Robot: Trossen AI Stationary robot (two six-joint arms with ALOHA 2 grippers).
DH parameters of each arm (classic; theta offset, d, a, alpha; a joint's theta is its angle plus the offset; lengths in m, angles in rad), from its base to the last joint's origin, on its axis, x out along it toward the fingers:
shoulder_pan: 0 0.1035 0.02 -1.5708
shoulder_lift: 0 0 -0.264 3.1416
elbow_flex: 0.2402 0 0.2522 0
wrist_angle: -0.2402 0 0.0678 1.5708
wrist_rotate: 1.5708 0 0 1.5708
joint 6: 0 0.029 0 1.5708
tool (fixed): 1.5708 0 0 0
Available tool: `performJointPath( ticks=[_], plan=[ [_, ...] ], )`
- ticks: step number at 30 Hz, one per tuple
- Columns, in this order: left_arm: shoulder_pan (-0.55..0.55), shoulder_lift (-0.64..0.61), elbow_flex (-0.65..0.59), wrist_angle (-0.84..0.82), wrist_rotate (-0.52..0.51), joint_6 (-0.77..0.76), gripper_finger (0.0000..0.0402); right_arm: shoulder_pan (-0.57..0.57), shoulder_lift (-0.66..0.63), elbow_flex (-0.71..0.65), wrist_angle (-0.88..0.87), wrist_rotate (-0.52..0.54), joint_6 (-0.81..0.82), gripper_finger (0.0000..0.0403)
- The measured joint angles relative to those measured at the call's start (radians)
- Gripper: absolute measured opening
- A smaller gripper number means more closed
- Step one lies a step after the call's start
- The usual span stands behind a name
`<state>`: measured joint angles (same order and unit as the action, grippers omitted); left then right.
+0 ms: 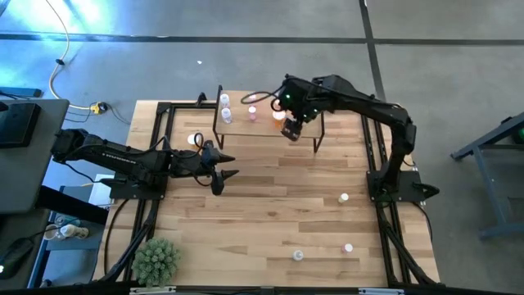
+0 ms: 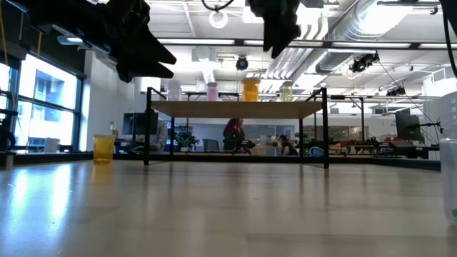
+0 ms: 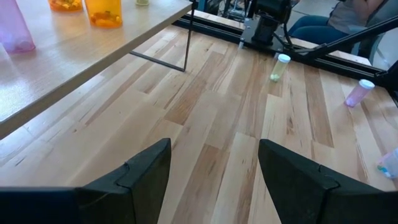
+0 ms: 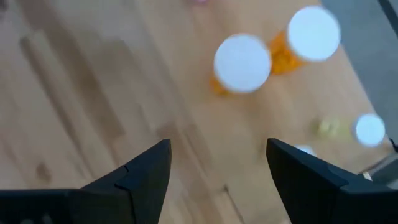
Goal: Pick and place medicine bottles onto shelf by color
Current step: Put the yellow pill bottle on the shelf aligned with the other yellow pill bottle
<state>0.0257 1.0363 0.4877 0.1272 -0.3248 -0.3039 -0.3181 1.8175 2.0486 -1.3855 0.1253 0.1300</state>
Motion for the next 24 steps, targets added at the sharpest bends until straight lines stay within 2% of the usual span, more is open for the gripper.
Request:
performJointPath(
  ticks=[5,9,13,20,24],
  plan=[
    [0.000,0.000,0.000,-0.003,0.000,0.000,0.0231,0.066,-0.030,0.011,-0.086,0.003,-0.014,0.0254],
    [0.000,0.000,0.000,-0.009,0.000,0.000,0.0231,0.135,-0.087,-0.079,-0.129,0.003,-0.034,0.0254],
    [0.000,0.000,0.000,-0.011,0.000,-0.005,0.0231,0.207,-0.185,-0.235,-0.089,0.003,-0.008,0.0254],
    [0.000,0.000,0.000,-0.011,0.000,-0.007,0.0231,0.320,-0.395,-0.560,0.099,0.003,0.086,0.0254],
    [0.000,0.000,0.000,-0.011,0.000,-0.007,0.0231,0.376,-0.507,-0.718,0.159,0.005,0.193,0.0254]
  ],
)
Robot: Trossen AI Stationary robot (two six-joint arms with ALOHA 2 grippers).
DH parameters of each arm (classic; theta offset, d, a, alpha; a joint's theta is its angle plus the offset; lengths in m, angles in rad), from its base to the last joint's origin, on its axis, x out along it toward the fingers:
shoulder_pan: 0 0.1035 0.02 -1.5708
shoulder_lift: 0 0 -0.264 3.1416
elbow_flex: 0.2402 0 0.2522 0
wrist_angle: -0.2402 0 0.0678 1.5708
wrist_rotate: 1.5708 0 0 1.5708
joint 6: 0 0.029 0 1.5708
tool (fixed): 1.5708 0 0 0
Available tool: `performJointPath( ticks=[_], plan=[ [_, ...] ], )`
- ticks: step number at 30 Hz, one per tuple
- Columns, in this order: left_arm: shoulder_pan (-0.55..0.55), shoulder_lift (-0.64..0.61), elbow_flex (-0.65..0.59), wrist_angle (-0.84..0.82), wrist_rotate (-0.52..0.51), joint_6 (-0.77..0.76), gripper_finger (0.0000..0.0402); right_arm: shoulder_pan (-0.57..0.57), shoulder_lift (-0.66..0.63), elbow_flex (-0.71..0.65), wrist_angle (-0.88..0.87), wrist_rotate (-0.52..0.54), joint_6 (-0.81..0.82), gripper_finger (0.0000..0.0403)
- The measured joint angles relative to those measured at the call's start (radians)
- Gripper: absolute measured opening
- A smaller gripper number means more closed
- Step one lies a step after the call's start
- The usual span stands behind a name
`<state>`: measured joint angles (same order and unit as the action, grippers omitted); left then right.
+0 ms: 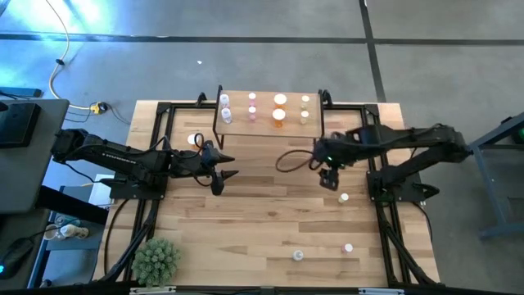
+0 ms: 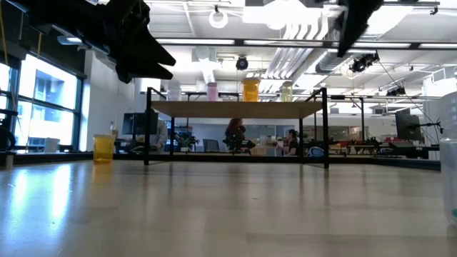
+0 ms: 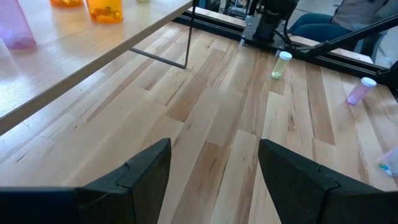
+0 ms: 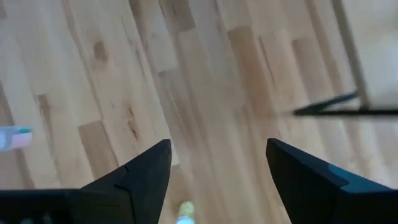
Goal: Pick and place medicine bottles onto shelf by color
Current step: Put the yellow pill bottle on the shelf aligned with the other yellow pill bottle
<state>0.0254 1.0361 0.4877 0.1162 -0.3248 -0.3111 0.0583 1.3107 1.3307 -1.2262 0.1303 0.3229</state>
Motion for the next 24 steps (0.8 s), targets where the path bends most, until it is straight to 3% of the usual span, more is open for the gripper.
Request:
performJointPath(
  ticks=[11,24],
  plan=[
    [0.000,0.000,0.000,0.000,0.000,0.000,0.0231,0.162,-0.213,-0.343,0.109,0.096,0.439,0.0254],
    [0.000,0.000,0.000,0.001,0.000,-0.003,0.0231,0.366,-0.239,-0.526,0.145,0.174,0.765,0.0254]
  ],
)
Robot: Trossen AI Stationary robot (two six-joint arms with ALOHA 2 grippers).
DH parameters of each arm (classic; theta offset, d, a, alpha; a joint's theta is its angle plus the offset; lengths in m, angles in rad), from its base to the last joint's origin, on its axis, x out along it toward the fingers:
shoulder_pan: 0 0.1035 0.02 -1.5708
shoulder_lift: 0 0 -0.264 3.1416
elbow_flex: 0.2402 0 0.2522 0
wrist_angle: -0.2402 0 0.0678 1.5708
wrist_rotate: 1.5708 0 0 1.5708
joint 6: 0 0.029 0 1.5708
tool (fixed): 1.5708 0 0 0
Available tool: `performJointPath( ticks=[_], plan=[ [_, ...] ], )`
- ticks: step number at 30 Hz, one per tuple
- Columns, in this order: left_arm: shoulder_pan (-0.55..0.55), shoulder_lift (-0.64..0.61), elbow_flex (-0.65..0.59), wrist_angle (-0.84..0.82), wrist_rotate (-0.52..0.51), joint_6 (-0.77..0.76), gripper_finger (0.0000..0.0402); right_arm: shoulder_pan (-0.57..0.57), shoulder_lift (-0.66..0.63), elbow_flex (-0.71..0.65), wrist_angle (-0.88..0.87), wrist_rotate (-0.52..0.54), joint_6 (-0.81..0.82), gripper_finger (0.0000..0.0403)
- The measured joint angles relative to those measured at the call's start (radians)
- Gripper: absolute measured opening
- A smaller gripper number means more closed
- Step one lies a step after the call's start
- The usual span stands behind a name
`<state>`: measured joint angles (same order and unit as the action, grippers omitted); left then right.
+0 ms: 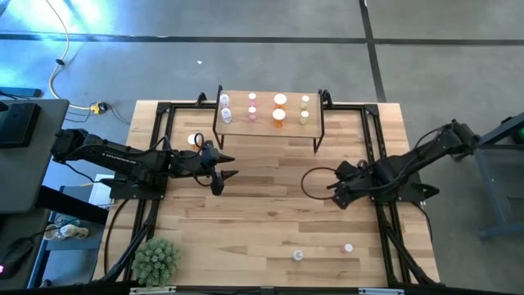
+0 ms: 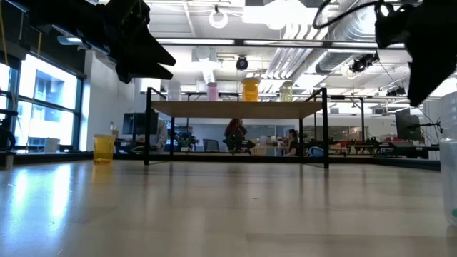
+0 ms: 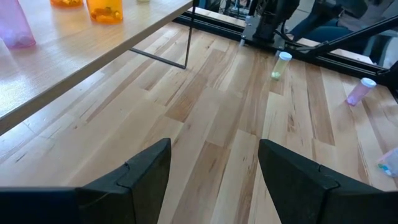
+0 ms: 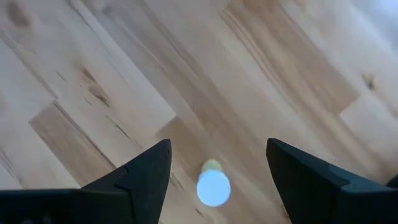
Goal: Pick and place medicine bottles onto shelf by color
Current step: Put the yellow pill bottle on the shelf aligned with the other yellow pill bottle
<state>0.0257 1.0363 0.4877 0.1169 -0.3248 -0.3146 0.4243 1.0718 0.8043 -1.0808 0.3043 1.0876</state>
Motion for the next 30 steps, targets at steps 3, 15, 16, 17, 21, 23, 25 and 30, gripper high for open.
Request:
performJointPath(
  ticks=[3,15,16,17,21,23,25,30],
  plan=[
    [0.000,0.000,0.000,0.000,0.000,0.000,0.0231,0.033,0.000,-0.023,0.001,0.000,0.089,0.0254],
    [0.000,0.000,0.000,0.001,0.000,0.000,0.0231,0.148,0.003,-0.102,0.104,0.000,0.218,0.0254],
    [0.000,0.000,0.000,0.001,0.000,0.000,0.0231,0.152,0.003,-0.107,0.122,0.001,0.218,0.0254],
    [0.000,0.000,0.000,0.001,0.000,0.001,0.0231,0.155,0.003,-0.113,0.135,0.003,0.218,0.0254],
    [0.000,0.000,0.000,0.001,0.000,0.000,0.0231,0.160,0.003,-0.132,0.138,0.013,0.223,0.0254],
    [0.000,0.000,0.000,0.001,-0.001,0.000,0.0231,0.160,0.003,-0.133,0.128,0.016,0.233,0.0254],
    [0.000,0.000,0.000,0.002,-0.001,0.000,0.0231,0.160,0.003,-0.133,0.124,0.018,0.237,0.0254],
    [0.000,0.000,0.000,0.001,-0.002,0.000,0.0231,0.172,0.015,-0.133,0.079,0.019,0.246,0.0254]
  ],
)
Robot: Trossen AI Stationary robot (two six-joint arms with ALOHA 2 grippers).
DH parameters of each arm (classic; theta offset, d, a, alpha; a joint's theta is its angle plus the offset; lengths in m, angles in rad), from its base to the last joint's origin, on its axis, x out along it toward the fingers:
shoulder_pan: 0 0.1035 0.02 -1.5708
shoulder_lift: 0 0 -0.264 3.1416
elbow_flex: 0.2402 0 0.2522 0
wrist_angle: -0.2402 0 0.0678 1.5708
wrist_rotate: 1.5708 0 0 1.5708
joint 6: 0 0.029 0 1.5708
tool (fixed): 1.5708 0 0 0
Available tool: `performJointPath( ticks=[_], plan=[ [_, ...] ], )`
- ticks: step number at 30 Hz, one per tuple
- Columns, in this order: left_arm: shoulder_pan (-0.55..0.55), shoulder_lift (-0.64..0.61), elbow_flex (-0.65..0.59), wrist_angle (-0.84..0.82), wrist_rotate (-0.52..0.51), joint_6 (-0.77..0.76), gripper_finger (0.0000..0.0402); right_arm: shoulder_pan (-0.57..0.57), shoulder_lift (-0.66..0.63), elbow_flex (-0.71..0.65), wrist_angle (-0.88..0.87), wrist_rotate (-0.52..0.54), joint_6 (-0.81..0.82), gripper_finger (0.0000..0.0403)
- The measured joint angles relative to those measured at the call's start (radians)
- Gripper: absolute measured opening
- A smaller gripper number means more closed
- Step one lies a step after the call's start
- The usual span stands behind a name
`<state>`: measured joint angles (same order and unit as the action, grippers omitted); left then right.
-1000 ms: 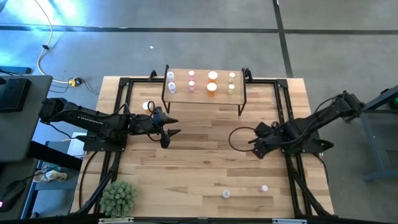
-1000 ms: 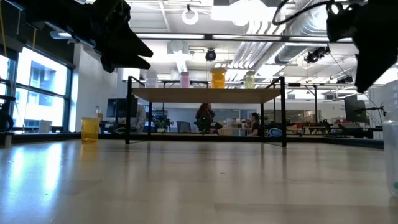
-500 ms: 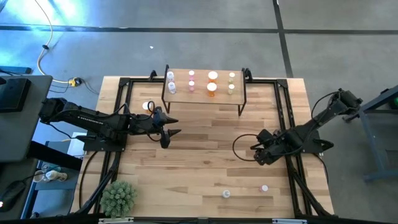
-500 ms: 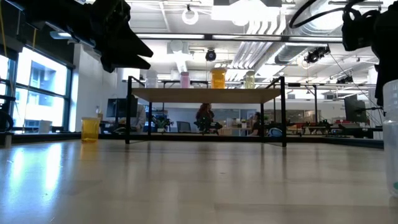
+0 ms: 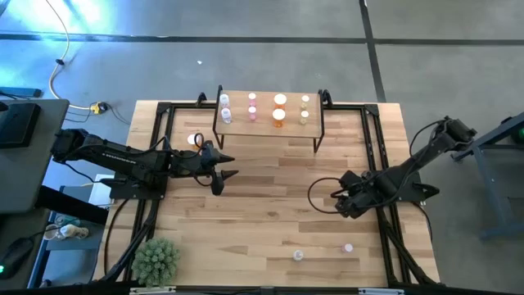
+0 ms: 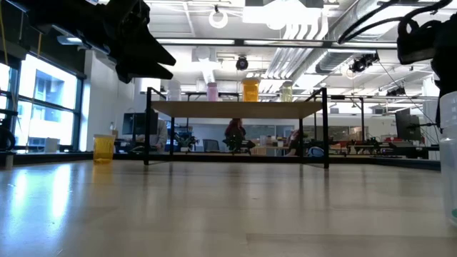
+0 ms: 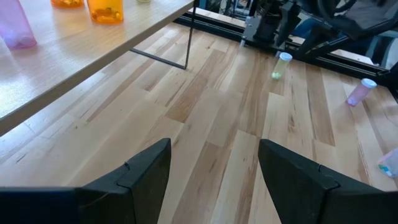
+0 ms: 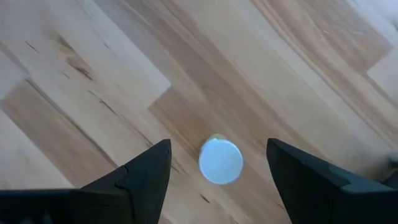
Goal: Pick and place medicine bottles onto shelf by color
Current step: Put the yellow pill bottle on the shelf aligned with the other yellow pill bottle
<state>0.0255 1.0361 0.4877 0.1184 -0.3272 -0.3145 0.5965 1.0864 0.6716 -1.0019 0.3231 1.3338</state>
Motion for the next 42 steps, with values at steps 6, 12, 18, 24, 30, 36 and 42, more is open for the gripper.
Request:
performJointPath(
  ticks=[6,12,18,24,30,36,42],
  plan=[
    [0.000,0.000,0.000,0.000,-0.001,0.001,0.0231,0.037,0.048,0.000,0.008,0.000,0.022,0.0254],
    [0.000,0.000,0.000,0.000,-0.001,0.000,0.0231,0.046,0.112,0.000,-0.002,0.000,0.039,0.0254],
    [0.000,0.000,0.000,0.000,-0.001,-0.014,0.0231,0.046,0.158,0.000,-0.003,-0.001,0.052,0.0251],
    [0.000,0.000,0.000,0.000,-0.001,-0.015,0.0231,0.046,0.171,0.000,-0.002,-0.001,0.058,0.0208],
    [0.000,0.000,0.000,0.000,-0.001,-0.015,0.0231,0.046,0.171,0.000,0.003,-0.001,0.058,0.0159],
    [0.000,0.000,0.000,0.000,-0.001,-0.015,0.0231,0.046,0.171,0.000,0.004,-0.001,0.057,0.0129],
    [0.000,0.000,0.000,0.000,-0.001,-0.015,0.0231,0.045,0.171,0.000,0.014,-0.009,0.056,0.0115]
  ],
)
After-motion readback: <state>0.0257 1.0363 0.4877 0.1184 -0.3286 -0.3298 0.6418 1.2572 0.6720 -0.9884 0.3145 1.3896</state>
